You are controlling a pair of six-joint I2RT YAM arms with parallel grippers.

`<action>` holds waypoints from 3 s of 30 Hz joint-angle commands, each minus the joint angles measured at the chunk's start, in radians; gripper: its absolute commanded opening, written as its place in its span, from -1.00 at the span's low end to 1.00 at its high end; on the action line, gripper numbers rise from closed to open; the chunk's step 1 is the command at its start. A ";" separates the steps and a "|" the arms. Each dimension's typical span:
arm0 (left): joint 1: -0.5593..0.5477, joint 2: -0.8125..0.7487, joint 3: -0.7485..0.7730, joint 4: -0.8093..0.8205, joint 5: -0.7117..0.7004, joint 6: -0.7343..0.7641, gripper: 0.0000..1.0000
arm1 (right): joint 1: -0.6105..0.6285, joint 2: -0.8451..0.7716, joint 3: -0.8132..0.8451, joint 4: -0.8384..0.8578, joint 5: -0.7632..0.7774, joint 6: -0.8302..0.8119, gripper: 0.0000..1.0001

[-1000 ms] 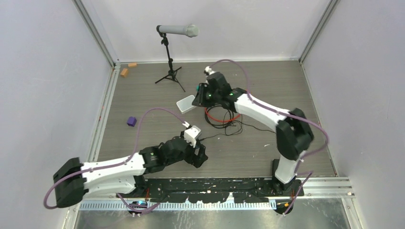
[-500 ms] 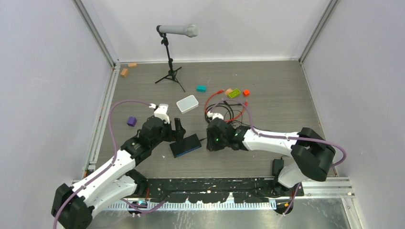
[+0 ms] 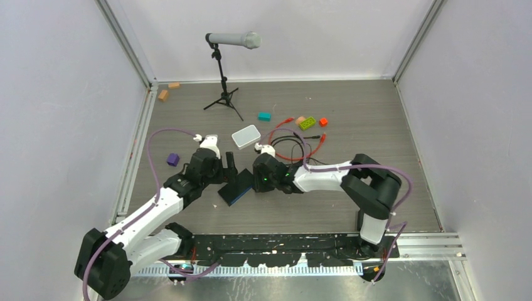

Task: Insert the plug into the switch port
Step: Adjust the switch port at the center of the board.

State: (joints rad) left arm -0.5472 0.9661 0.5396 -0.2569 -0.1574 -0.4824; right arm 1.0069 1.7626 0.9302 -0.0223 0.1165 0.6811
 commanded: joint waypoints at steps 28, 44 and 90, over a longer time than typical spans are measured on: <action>0.132 0.391 0.161 0.393 0.060 0.030 0.59 | -0.406 0.467 0.867 -0.224 -0.131 -0.183 -0.24; 0.133 0.475 0.105 0.483 0.076 0.045 0.55 | -0.414 0.762 1.229 -0.333 -0.143 -0.167 -0.14; 0.179 0.743 0.445 0.146 -0.173 0.077 0.05 | -0.255 0.211 0.361 -0.040 -0.022 -0.140 -0.30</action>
State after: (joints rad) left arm -0.3969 1.7710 0.9779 -0.0853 -0.3031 -0.3855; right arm 0.7456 2.0605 1.3281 -0.0353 0.0257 0.5373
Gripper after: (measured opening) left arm 0.523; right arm 0.352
